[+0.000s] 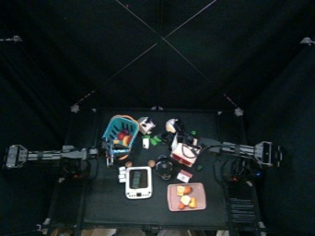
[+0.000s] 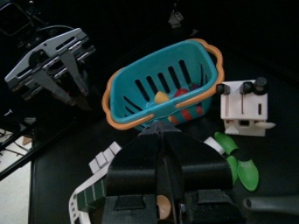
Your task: Grab cleaver
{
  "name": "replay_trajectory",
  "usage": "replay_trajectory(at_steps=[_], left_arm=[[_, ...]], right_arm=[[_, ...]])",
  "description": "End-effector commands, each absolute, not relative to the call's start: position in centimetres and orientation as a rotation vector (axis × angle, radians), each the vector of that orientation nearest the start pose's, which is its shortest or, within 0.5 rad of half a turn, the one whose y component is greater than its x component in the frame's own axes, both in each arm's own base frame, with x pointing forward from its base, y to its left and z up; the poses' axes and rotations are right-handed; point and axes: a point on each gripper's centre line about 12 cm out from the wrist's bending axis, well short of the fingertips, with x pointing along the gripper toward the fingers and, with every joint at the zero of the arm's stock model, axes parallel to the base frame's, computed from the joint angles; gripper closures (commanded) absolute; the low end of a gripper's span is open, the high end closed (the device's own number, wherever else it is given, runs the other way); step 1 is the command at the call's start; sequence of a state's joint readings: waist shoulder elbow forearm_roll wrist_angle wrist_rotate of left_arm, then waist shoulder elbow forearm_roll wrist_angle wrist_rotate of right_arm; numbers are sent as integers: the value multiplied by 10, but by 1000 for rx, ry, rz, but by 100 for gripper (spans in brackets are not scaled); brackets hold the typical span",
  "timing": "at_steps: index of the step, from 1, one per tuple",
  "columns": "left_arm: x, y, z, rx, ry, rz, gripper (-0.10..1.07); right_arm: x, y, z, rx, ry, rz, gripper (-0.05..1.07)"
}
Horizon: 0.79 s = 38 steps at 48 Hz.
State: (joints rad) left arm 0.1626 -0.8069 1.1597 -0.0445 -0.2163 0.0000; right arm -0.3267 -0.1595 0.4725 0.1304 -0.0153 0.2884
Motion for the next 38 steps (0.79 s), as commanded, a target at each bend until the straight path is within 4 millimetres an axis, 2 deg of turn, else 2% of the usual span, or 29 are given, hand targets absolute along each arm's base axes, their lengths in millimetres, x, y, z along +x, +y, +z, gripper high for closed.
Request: replay_trajectory(at_steps=[1, 5, 11, 29, 33, 38], left_arm=[[218, 38, 259, -81, 138, 182, 28], [214, 38, 255, -101, 138, 192, 28], [209, 37, 259, -106, 114, 189, 28], [205, 36, 257, -111, 111, 187, 28], [205, 36, 254, -109, 117, 186, 28], [204, 36, 252, -110, 123, 188, 28]], right_arm=[[401, -144, 323, 458, 197, -394, 98], [413, -151, 320, 457, 221, -401, 96], [430, -164, 315, 459, 261, -416, 86], [467, -190, 299, 396, 398, -445, 38], [469, -195, 295, 381, 421, -454, 33], [472, -201, 289, 365, 443, -465, 33]])
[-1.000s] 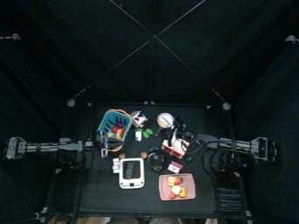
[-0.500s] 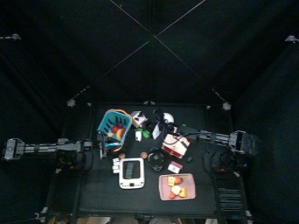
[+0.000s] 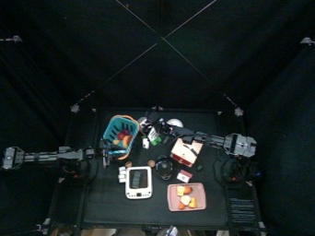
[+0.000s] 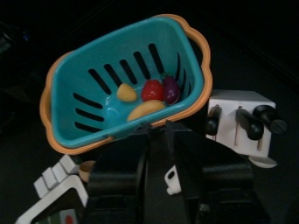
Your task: Grab cleaver
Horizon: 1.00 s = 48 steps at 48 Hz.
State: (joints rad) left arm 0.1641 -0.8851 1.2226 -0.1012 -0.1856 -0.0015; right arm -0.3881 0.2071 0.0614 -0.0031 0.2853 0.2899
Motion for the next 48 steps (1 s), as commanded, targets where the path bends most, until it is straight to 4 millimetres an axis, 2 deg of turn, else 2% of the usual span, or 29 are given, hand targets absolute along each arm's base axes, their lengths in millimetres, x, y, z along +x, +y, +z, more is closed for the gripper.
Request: replay_trajectory(at_steps=[1, 12, 23, 35, 48], left_arm=[[204, 36, 252, -111, 123, 189, 28], [204, 36, 250, -110, 128, 188, 28], [203, 37, 249, -112, 131, 193, 28], [203, 37, 249, -111, 131, 195, 28], [203, 37, 249, -109, 131, 195, 28]], right_arm=[[472, -202, 287, 363, 448, -467, 33], [467, -217, 282, 359, 467, -499, 33], [466, -221, 281, 354, 472, -508, 33], [470, -224, 264, 357, 511, -513, 33], [472, -231, 263, 359, 509, -522, 34]])
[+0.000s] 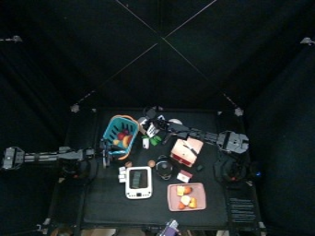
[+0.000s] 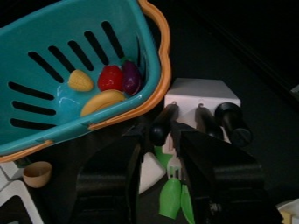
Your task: Grab cleaver
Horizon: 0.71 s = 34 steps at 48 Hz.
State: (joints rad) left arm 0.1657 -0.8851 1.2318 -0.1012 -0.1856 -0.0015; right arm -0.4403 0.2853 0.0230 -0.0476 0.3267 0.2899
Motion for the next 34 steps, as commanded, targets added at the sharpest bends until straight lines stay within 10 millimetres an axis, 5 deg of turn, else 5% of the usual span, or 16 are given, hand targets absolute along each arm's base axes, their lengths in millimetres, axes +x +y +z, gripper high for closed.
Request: replay_trajectory(at_steps=[1, 20, 34], left_arm=[[203, 37, 248, -110, 132, 195, 28], [203, 37, 248, -110, 137, 195, 28], [203, 37, 247, -112, 138, 195, 28]], right_arm=[[472, -231, 263, 360, 509, -524, 34], [474, -235, 254, 372, 564, -534, 51], [465, -227, 256, 385, 645, -537, 51]])
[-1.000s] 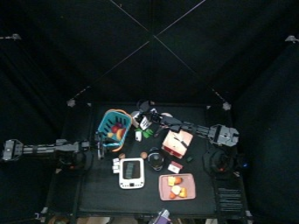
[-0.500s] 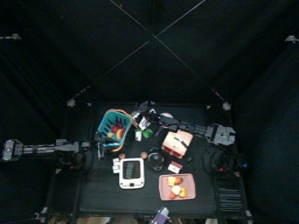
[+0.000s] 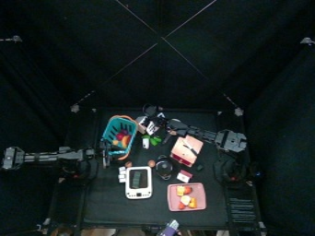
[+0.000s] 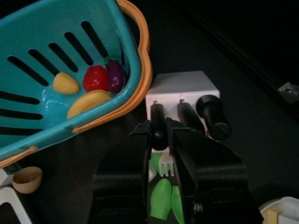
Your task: Grab cleaver
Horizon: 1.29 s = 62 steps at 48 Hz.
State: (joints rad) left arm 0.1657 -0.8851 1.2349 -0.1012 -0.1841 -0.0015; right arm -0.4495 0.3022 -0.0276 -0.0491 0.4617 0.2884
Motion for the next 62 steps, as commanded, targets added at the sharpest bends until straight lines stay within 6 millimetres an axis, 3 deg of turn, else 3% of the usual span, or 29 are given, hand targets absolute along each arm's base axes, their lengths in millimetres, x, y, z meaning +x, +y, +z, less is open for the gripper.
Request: replay_trajectory(at_steps=[1, 23, 36, 62], left_arm=[[202, 37, 247, -112, 138, 195, 28], [203, 37, 250, -111, 129, 196, 28], [201, 39, 241, -145, 146, 211, 28], [201, 38, 242, -154, 142, 211, 28]], right_arm=[[465, -226, 257, 385, 649, -536, 51], [459, -221, 274, 367, 621, -530, 52], [456, -219, 288, 337, 583, -527, 52], [451, -209, 274, 327, 554, -505, 52]])
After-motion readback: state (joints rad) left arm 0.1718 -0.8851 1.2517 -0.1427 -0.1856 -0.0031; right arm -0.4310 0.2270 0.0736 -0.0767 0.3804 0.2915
